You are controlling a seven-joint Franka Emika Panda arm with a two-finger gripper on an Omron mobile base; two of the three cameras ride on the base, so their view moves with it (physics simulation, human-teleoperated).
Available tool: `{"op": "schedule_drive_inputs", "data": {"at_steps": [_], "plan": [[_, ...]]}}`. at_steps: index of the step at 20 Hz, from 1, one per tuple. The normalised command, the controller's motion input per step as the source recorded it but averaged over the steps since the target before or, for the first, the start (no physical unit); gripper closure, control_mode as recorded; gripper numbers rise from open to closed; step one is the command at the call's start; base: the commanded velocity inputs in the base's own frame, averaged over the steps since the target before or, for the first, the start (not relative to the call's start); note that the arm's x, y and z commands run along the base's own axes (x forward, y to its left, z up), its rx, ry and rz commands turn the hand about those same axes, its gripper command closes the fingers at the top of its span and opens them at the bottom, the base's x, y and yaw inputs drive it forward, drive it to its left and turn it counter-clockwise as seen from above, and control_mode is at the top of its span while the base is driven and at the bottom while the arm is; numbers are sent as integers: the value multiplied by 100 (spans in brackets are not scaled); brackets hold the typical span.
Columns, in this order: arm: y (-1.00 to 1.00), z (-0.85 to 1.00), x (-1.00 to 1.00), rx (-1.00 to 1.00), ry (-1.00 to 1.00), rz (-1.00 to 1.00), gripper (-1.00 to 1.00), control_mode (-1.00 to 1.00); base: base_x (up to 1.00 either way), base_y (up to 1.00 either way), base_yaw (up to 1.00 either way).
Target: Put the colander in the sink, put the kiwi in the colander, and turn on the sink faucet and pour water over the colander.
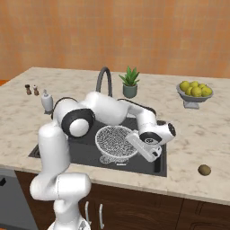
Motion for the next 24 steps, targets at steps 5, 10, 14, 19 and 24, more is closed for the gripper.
{"op": "schedule_drive_inputs", "data": {"at_steps": [5,10,14,19,24], "plan": [[25,-53,28,0,-2,13,100,-100,0,0,0],[30,-38,17,-5,0,2,100,-100,0,0,0],[54,-19,10,-8,0,-2,100,-100,0,0,0],[68,-9,19,-7,0,-6,100,-100,0,0,0],[36,-5,41,-1,-3,-4,100,-100,0,0,0]]}}
